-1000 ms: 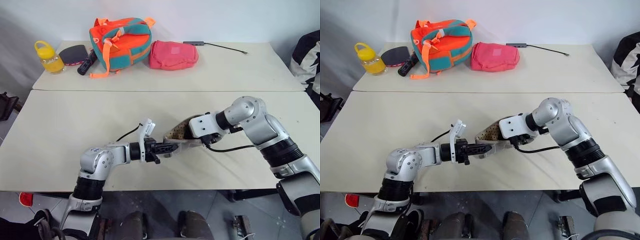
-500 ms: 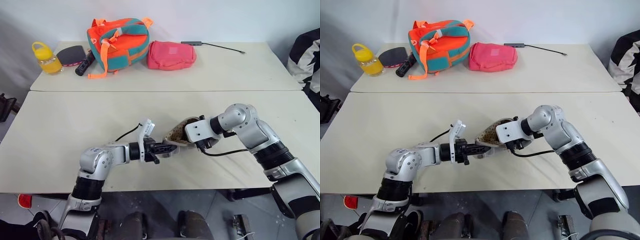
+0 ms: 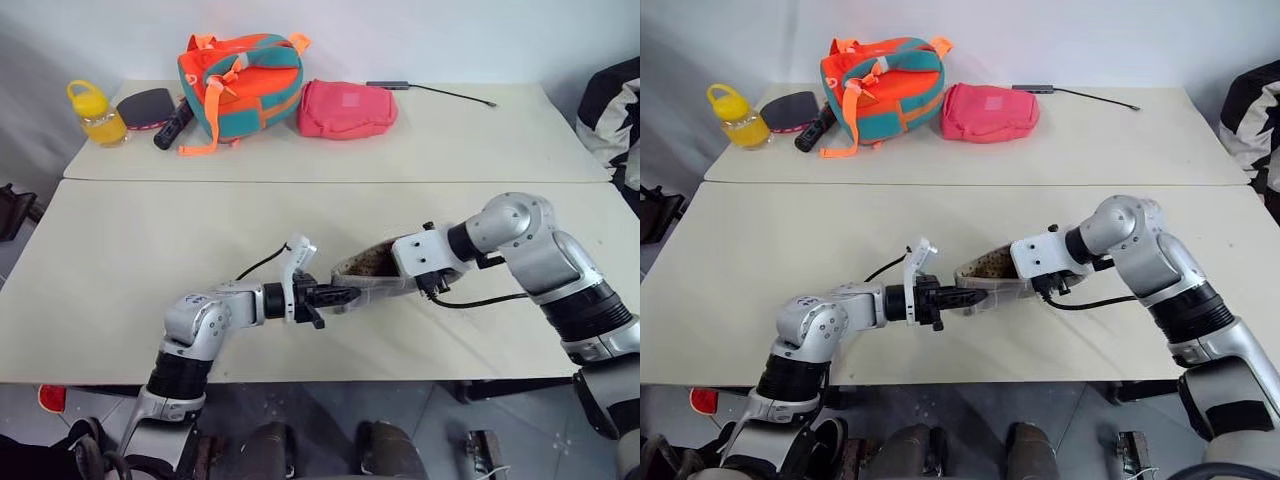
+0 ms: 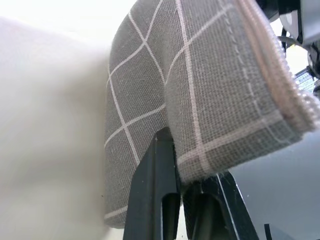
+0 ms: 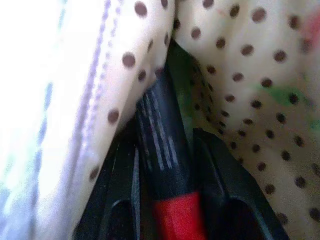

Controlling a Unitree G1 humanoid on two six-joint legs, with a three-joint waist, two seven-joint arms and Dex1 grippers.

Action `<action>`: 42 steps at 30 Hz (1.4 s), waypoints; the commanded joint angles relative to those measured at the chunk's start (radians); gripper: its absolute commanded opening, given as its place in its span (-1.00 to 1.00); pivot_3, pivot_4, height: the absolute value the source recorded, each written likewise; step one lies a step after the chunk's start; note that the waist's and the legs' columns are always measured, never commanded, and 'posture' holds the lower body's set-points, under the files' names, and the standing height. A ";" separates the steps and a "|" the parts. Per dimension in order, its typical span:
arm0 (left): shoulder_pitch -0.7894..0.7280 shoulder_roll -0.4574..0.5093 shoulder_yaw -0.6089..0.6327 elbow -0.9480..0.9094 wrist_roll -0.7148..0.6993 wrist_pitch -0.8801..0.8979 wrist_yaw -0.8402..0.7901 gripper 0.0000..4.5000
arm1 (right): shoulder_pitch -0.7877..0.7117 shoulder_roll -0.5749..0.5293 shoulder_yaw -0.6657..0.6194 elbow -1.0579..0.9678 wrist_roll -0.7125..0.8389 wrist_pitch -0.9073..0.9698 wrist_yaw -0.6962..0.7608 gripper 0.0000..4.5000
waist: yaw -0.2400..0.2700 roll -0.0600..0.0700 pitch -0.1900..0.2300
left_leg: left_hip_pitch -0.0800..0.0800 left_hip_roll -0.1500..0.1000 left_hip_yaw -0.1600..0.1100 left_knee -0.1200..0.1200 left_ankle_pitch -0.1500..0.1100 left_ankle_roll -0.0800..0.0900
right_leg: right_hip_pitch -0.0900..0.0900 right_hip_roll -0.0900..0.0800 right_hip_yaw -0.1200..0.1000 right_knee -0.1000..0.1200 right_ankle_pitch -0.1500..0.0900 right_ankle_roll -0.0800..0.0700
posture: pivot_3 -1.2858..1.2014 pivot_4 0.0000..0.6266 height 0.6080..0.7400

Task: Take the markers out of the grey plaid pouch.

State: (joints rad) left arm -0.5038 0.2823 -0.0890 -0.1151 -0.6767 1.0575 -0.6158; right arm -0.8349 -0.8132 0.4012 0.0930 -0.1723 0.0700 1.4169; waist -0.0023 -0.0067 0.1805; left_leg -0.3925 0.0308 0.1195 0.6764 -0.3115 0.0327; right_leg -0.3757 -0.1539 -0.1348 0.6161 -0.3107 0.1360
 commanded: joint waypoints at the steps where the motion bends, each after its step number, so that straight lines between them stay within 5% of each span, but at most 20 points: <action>1: -0.015 0.018 0.031 -0.008 0.019 -0.016 0.023 -1.00 | -0.016 -0.053 -0.071 0.001 -0.006 0.025 -0.025 -0.52 | 0.000 0.000 0.000 | 0.000 0.000 0.000 0.000 0.000 0.000 | 0.000 0.000 0.000 0.000 0.000 0.000 | 0.03 -0.52 1.00; 15: -0.031 -0.006 0.052 -0.002 -0.004 -0.013 0.053 -1.00 | 0.051 0.018 -0.032 -0.030 0.037 0.085 -0.051 -0.52 | 0.001 0.000 0.000 | 0.000 0.000 0.001 -0.002 0.000 0.000 | 0.000 0.001 0.000 -0.003 0.000 0.000 | 0.03 -0.52 1.00; 20: -0.031 -0.013 0.055 -0.008 -0.007 -0.013 0.061 -1.00 | 0.051 0.010 -0.036 -0.024 0.032 0.076 -0.047 0.22 | 0.000 0.000 0.000 | 0.000 0.000 0.001 -0.002 0.000 0.000 | 0.000 0.001 0.000 -0.003 0.000 0.000 | 0.03 -0.52 1.00; 33: -0.031 -0.016 0.057 -0.008 -0.004 -0.008 0.061 -1.00 | 0.041 0.063 -0.026 0.016 0.017 -0.059 -0.107 0.22 | 0.000 0.000 0.000 | 0.000 0.001 0.001 -0.002 0.000 0.000 | 0.000 0.002 0.001 -0.003 0.000 0.000 | 0.03 -0.52 1.00; 36: -0.031 -0.017 0.058 -0.009 -0.004 -0.006 0.065 -1.00 | 0.044 0.065 -0.023 0.032 0.008 -0.073 -0.110 -0.06 | 0.000 0.000 0.000 | 0.000 0.001 0.001 -0.001 0.000 0.000 | 0.000 0.002 0.001 -0.003 0.000 0.000 | 0.03 -0.52 1.00; 40: -0.030 -0.020 0.059 -0.012 -0.006 -0.004 0.070 -1.00 | 0.054 0.057 -0.023 0.041 0.004 -0.086 -0.099 -0.68 | 0.000 0.000 0.000 | 0.000 0.000 0.001 -0.001 0.000 0.000 | 0.000 0.002 0.001 -0.003 0.000 0.000 | 0.03 -0.52 1.00; 42: -0.029 -0.021 0.059 -0.010 -0.004 -0.004 0.071 -1.00 | 0.051 0.068 -0.036 0.025 0.023 -0.066 -0.100 -0.74 | 0.000 0.000 0.000 | 0.000 0.001 0.001 -0.001 0.000 0.000 | 0.000 0.002 0.001 -0.003 0.000 0.000 | 0.03 -0.52 1.00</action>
State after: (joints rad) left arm -0.5349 0.2670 -0.0503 -0.1021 -0.6698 1.0634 -0.5456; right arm -0.7864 -0.7469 0.3863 0.1413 -0.1689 -0.0072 1.3093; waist -0.0023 -0.0068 0.1805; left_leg -0.3925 0.0314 0.1205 0.6750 -0.3113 0.0325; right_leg -0.3753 -0.1520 -0.1338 0.6130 -0.3107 0.1360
